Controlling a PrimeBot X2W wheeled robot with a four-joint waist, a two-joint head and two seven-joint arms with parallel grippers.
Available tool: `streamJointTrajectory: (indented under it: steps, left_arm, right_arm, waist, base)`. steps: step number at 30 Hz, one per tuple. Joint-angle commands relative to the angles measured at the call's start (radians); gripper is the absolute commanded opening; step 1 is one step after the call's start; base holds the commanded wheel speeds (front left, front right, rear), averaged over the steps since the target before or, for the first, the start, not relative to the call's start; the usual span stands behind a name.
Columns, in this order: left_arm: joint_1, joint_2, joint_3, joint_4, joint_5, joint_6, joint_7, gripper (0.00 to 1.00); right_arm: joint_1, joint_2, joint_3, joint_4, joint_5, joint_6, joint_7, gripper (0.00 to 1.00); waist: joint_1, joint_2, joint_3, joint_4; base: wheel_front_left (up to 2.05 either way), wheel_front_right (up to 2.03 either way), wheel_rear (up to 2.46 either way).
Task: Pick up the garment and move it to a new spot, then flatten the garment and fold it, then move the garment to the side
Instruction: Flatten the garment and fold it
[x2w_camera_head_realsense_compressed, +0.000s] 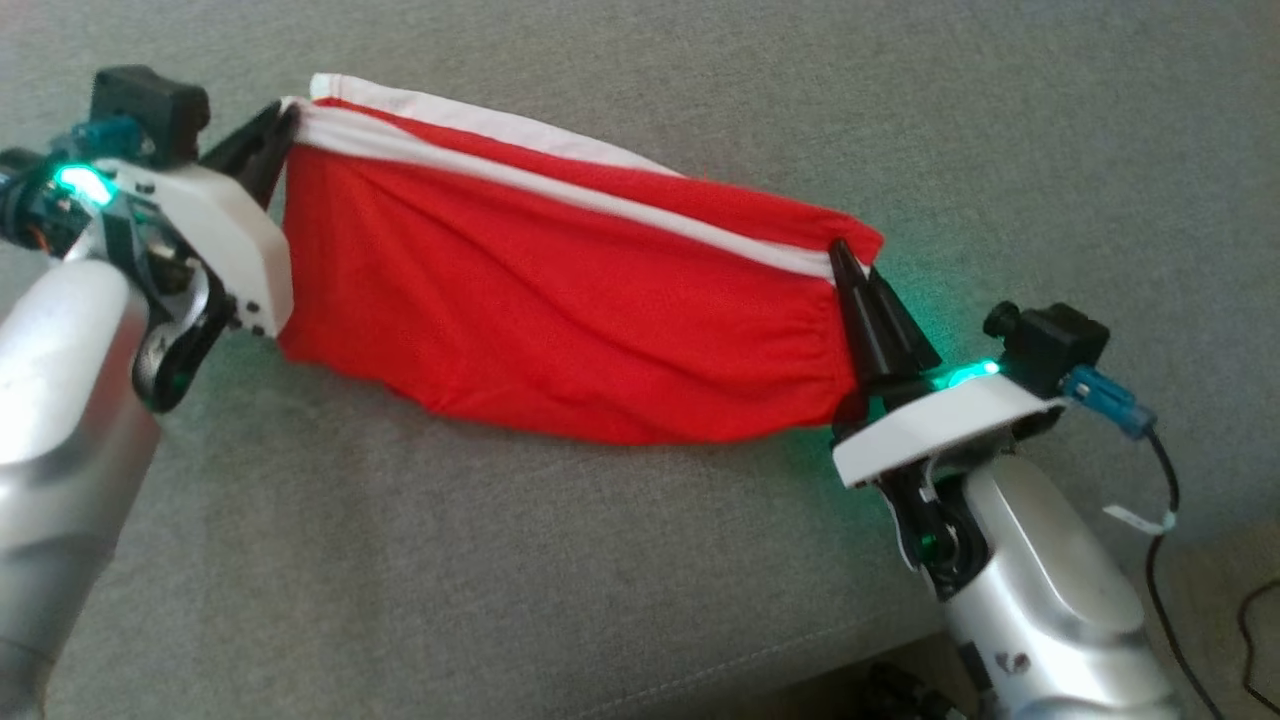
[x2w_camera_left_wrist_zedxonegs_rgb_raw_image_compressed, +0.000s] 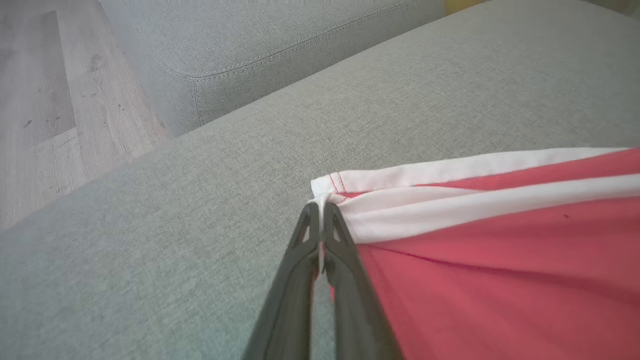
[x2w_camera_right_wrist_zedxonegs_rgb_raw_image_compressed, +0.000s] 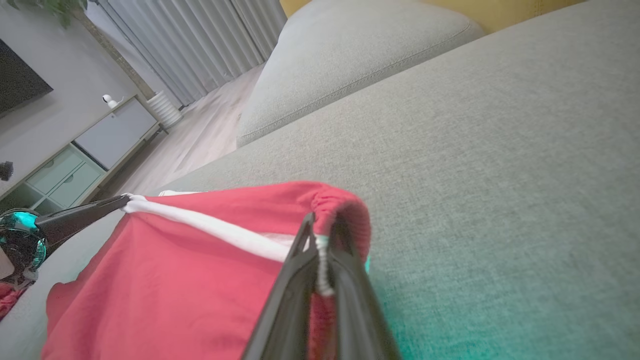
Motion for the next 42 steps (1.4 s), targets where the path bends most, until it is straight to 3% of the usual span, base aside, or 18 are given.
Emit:
streamJointTrajectory:
  steps: [1,2,3,4,5,6,7,8,14,20,25,31,36,42]
  left_arm:
    - [-0.067,0.03,0.037,-0.004,0.011,-0.002,-0.019,0.0]
    - [-0.074,0.024,0.034,0.006,0.012,-0.003,-0.026,0.0]
    - [-0.081,0.019,0.032,0.016,0.014,-0.003,-0.037,0.0]
    - [-0.087,0.014,0.031,0.026,0.017,-0.004,-0.052,0.0]
    - [-0.093,0.007,0.031,0.035,0.02,-0.004,-0.07,0.0]
    - [-0.096,0.0,0.032,0.044,0.02,-0.003,-0.088,0.3]
    - [-0.098,-0.008,0.032,0.052,0.02,-0.004,-0.104,0.77]
    - [-0.099,-0.015,0.031,0.059,0.02,-0.004,-0.118,1.0]
    - [-0.09,-0.036,0.039,0.066,0.007,-0.007,-0.23,1.0]
    - [-0.028,-0.039,0.055,0.016,-0.028,-0.002,-0.289,1.0]
    - [0.047,-0.043,0.054,-0.018,-0.047,0.036,-0.283,1.0]
    - [0.158,-0.075,0.056,-0.053,-0.069,0.127,-0.277,1.0]
    - [0.223,-0.109,0.051,-0.048,-0.083,0.198,-0.256,1.0]
    - [0.237,-0.129,0.049,-0.033,-0.091,0.245,-0.226,1.0]
  right_arm:
    - [-0.031,-0.003,0.026,-0.007,0.014,0.008,-0.023,0.0]
    - [-0.041,-0.003,0.032,0.004,0.019,0.008,-0.029,0.0]
    - [-0.05,-0.003,0.038,0.015,0.022,0.008,-0.035,0.13]
    - [-0.059,-0.003,0.044,0.025,0.025,0.008,-0.039,0.38]
    - [-0.067,-0.003,0.052,0.035,0.026,0.008,-0.042,0.87]
    - [-0.074,-0.003,0.058,0.043,0.028,0.008,-0.046,1.0]
    - [-0.079,-0.003,0.064,0.049,0.029,0.008,-0.049,1.0]
    - [-0.082,-0.003,0.069,0.054,0.031,0.008,-0.052,1.0]
    - [-0.064,-0.003,0.061,0.041,-0.02,0.008,-0.069,1.0]
    - [0.024,-0.003,-0.022,-0.026,-0.125,0.008,-0.05,1.0]
    - [0.107,-0.003,-0.094,-0.107,-0.203,0.008,-0.003,1.0]
    - [0.215,-0.003,-0.174,-0.288,-0.277,0.008,0.084,1.0]
    - [0.271,-0.003,-0.209,-0.43,-0.304,0.008,0.148,1.0]
    - [0.296,-0.003,-0.227,-0.517,-0.314,0.008,0.188,1.0]
  waist:
    - [-0.0001,0.0,0.007,-0.007]
    - [-0.0001,0.0,0.008,-0.009]
    - [-0.0001,0.0,0.009,-0.01]
    - [-0.0001,0.0,0.011,-0.01]
    - [-0.0001,0.0,0.012,-0.01]
    - [-0.0001,0.0,0.012,-0.01]
    - [-0.0001,0.0,0.011,-0.009]
    - [-0.0001,0.0,0.011,-0.008]
    - [-0.0001,0.0,-0.013,0.008]
    - [-0.0001,0.0,-0.063,0.031]
    - [-0.0001,0.0,-0.103,0.051]
    - [-0.0001,0.0,-0.13,0.068]
    - [-0.0001,0.0,-0.115,0.072]
    - [-0.0001,0.0,-0.094,0.07]
  base:
    - [0.0,0.0,0.0]
    - [0.0,0.0,0.0]
    - [0.0,0.0,0.0]
    - [0.0,0.0,0.0]
    - [0.0,0.0,0.0]
    - [0.0,0.0,0.0]
    - [0.0,0.0,0.0]
    - [0.0,0.0,0.0]
    - [0.0,0.0,0.0]
    - [0.0,0.0,0.0]
    - [0.0,0.0,0.0]
    - [0.0,0.0,0.0]
    - [0.0,0.0,0.0]
    - [0.0,0.0,0.0]
